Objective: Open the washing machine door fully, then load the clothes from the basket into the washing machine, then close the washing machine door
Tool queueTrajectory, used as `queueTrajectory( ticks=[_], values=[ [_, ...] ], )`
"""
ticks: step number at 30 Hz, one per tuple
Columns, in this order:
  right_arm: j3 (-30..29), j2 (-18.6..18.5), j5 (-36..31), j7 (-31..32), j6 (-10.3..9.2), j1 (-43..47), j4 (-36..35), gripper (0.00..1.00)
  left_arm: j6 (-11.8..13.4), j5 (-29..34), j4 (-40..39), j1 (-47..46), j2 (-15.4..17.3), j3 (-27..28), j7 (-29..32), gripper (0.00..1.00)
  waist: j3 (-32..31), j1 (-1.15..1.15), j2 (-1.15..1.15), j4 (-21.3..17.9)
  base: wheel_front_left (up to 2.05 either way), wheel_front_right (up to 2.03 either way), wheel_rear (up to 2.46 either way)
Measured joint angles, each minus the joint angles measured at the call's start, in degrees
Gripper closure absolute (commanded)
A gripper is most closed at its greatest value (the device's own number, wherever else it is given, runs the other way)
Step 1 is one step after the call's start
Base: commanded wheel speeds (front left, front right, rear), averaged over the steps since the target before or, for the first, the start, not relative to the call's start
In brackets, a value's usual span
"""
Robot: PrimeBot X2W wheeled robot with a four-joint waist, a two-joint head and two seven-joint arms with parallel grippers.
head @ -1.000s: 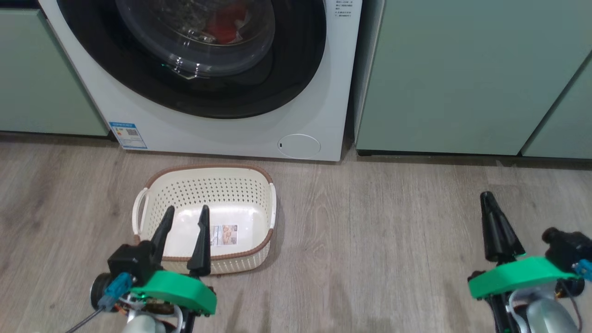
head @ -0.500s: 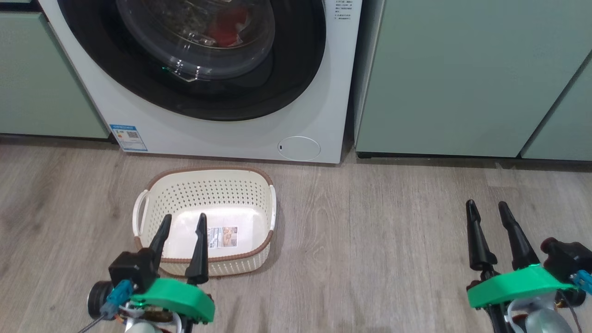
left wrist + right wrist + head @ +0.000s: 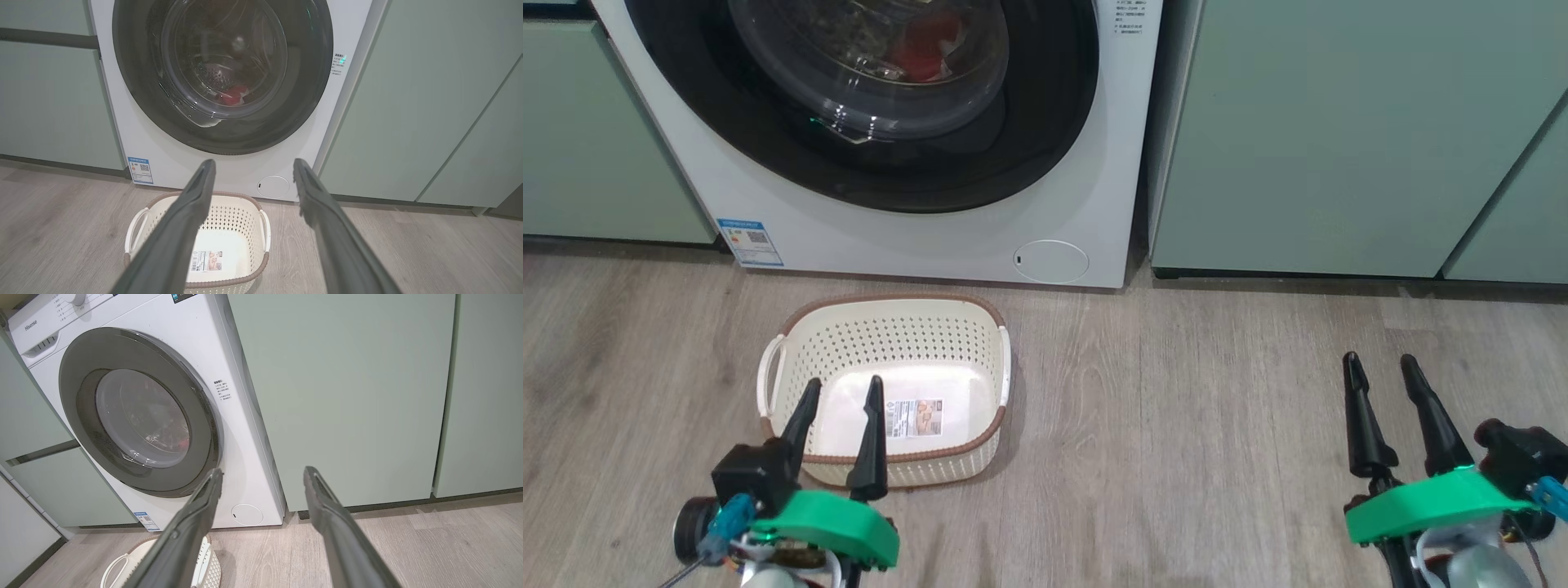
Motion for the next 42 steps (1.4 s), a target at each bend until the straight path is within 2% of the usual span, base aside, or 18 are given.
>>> queueTrajectory(
  ticks=[28,32,33,38,42],
  values=[
    [0.04,0.31,0.02,0.00,0.00,0.00,-0.32,0.00,-0.49,-1.04,-0.02,0.01,0.00,0.25,0.00,0.00,0.06,0.00,0.00,0.18,0.00,0.00,0.00],
    [0.04,0.32,0.02,0.00,0.00,0.00,-0.31,0.00,-1.16,-1.21,-0.05,0.01,0.00,0.23,0.00,0.00,0.15,0.00,0.00,0.20,0.00,0.00,0.00],
    [0.07,0.31,0.02,0.01,0.00,-0.01,-0.02,1.00,-1.27,-1.37,0.21,0.01,-0.04,0.20,0.02,1.00,0.17,0.00,0.00,0.21,0.00,0.00,0.00],
    [0.35,0.33,0.08,0.18,0.00,1.66,4.82,1.00,-1.27,-1.43,4.92,2.81,-0.20,0.02,0.36,1.00,0.18,0.00,0.00,0.20,0.00,0.00,0.00],
    [0.33,0.33,2.08,0.65,0.00,2.54,5.27,1.00,-1.44,-3.63,5.61,3.92,-0.20,0.11,0.97,1.00,0.22,0.00,0.00,0.16,0.00,0.00,0.00]
  ],
)
